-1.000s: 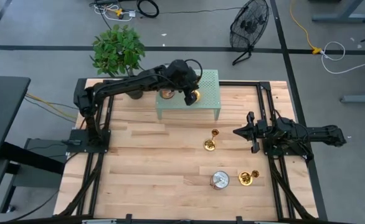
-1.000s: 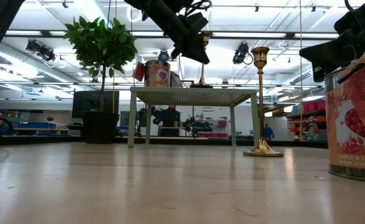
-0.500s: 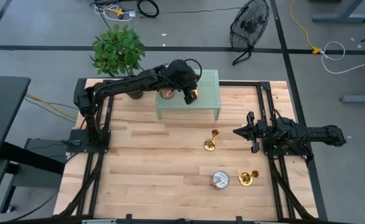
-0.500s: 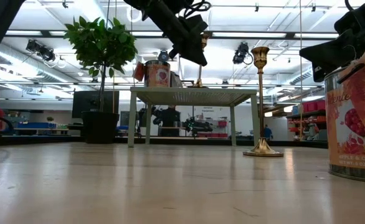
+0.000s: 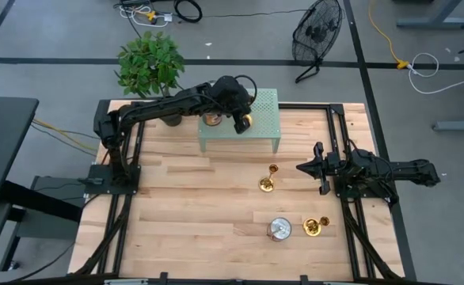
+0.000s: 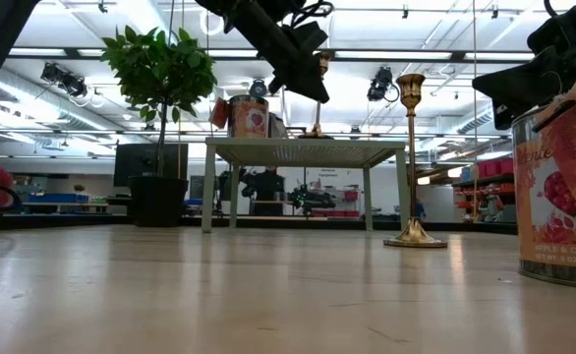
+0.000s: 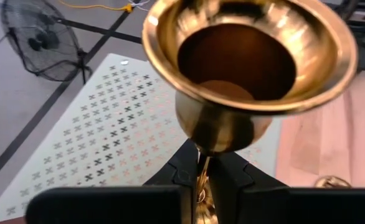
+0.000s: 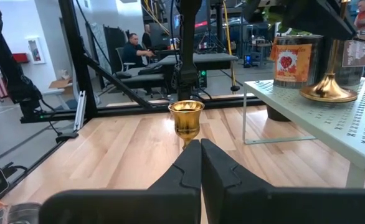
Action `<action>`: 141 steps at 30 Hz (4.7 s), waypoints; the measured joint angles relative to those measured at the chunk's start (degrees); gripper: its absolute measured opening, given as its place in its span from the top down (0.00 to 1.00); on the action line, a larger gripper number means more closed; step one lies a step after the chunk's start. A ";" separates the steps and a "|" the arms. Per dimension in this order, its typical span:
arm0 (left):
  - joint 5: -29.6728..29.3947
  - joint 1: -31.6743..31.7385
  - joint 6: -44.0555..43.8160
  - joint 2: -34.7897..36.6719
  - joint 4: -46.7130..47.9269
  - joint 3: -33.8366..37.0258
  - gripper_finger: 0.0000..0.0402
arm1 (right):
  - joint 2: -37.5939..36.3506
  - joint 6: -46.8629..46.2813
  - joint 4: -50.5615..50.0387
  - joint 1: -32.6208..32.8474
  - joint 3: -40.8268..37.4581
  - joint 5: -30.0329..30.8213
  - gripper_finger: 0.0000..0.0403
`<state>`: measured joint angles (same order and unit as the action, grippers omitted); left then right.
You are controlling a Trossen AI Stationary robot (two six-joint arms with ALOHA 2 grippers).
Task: Pick & Place candle stick holders
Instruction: Put the top left gold candle holder on the shelf
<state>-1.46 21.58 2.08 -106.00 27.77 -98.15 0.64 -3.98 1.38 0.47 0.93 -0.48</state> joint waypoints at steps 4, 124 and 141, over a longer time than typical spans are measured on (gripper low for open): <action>0.66 -0.02 -0.02 0.00 0.07 0.00 0.92 | 0.00 0.02 -0.01 0.00 0.02 0.01 0.99; 6.32 -6.64 5.03 11.37 28.63 0.00 0.94 | 0.02 0.00 -0.12 -0.02 0.00 0.01 0.99; 7.54 -6.73 4.61 11.30 28.65 0.00 0.99 | 0.02 0.01 -0.12 -0.01 0.02 0.01 0.99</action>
<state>6.08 14.85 6.69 -94.70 56.42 -98.15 0.67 -3.98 1.26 0.46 0.95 -0.47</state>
